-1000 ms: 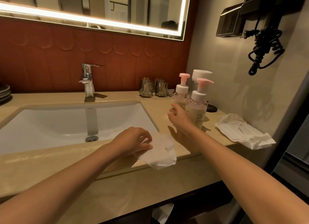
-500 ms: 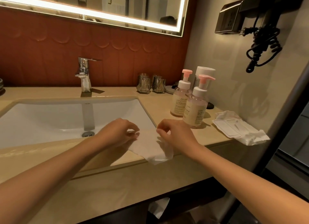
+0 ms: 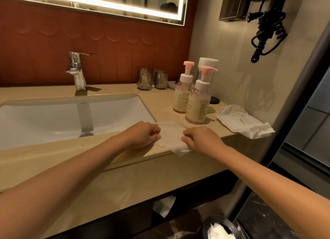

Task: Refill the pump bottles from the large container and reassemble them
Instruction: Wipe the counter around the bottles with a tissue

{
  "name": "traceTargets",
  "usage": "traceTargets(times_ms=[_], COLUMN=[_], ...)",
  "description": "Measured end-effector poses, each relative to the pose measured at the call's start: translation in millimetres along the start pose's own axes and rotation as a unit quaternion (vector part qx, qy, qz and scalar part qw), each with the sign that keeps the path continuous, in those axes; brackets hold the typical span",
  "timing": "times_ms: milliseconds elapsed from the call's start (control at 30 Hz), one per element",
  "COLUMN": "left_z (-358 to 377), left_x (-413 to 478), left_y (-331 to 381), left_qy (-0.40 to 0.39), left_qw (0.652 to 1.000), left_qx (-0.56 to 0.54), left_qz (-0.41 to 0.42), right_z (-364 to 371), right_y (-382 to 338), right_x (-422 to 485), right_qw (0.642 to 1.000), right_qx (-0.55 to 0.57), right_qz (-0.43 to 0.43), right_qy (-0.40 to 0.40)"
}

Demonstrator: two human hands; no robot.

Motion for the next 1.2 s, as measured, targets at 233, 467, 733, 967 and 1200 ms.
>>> traceTargets(times_ms=[233, 467, 733, 967, 1200], left_z=[8, 12, 7, 2, -6], left_x=[43, 83, 134, 179, 208], left_y=[7, -17, -42, -69, -94], left_qy=[-0.012, -0.004, -0.026, -0.042, -0.047], left_qw=[0.999, 0.999, 0.996, 0.994, 0.992], left_qx=[0.032, -0.013, 0.027, 0.038, 0.031], left_qz=[-0.021, -0.048, -0.077, -0.098, -0.117], right_z=[7, 13, 16, 21, 26], right_y=[21, 24, 25, 23, 27], right_x=[21, 46, 93, 140, 185], right_qw=[0.999, 0.998, 0.996, 0.995, 0.993], right_qx=[0.005, -0.017, -0.048, -0.063, -0.064], right_qz=[0.051, 0.061, 0.067, 0.078, 0.097], right_qy=[-0.003, 0.013, 0.024, 0.018, -0.012])
Point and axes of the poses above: each hand's wrist, its own x-axis towards the middle knuckle, its own z-axis out of the palm, y = z × x, the point moved 6 cm from there along x, towards the middle knuckle, and after that the axes turned 4 degrees about -x, right-handed, at the moved point
